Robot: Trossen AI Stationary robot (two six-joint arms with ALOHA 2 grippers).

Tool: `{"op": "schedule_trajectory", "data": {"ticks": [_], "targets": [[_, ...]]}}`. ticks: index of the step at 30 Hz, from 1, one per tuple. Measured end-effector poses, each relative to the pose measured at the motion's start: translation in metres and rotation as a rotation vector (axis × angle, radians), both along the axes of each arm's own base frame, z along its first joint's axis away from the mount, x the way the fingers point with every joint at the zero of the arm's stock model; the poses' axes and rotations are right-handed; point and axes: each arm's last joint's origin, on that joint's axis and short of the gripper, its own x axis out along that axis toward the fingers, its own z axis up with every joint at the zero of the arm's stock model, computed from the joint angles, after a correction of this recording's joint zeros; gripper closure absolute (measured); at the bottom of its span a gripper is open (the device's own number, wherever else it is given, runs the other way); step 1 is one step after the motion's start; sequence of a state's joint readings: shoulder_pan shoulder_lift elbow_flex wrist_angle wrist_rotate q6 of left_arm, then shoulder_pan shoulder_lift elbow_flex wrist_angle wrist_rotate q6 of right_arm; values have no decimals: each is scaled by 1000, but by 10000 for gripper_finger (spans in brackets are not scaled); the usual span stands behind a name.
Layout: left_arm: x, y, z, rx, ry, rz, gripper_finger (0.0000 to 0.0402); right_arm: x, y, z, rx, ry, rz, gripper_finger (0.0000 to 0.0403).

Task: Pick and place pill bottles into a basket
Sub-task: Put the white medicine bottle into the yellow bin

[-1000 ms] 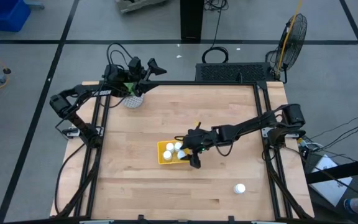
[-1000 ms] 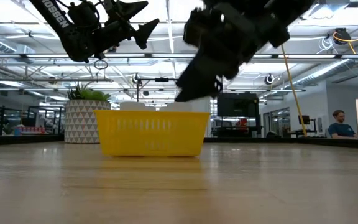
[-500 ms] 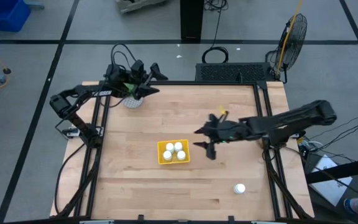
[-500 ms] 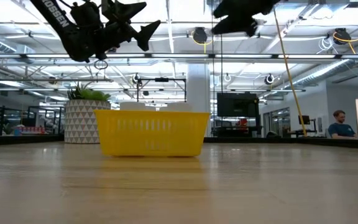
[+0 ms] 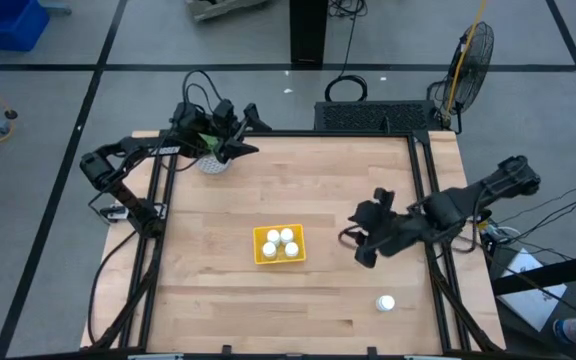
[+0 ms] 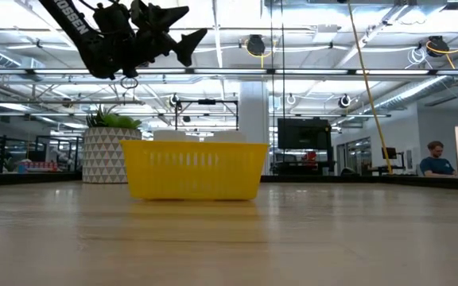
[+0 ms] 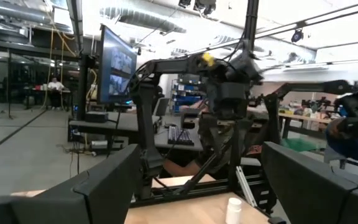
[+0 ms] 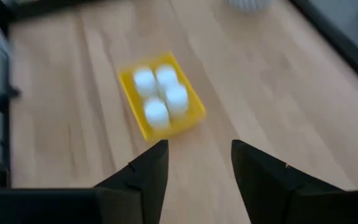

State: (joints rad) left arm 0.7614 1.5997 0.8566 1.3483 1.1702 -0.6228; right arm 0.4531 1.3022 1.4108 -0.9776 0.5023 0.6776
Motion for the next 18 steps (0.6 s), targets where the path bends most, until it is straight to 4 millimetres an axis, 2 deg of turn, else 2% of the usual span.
{"op": "schedule_trajectory", "data": {"ticks": [3,7,13,18], "targets": [[-2,3,0,-2,3,12,58,0,9,-7,15,152,-48,250],[-6,9,-2,-23,29,23,57,2,21,-25,117,331,-109,256],[-11,17,-5,-57,64,49,61,7,43,-47,249,404,-199,254],[-11,18,-7,-73,87,42,59,1,66,-70,473,472,-301,245]]}}
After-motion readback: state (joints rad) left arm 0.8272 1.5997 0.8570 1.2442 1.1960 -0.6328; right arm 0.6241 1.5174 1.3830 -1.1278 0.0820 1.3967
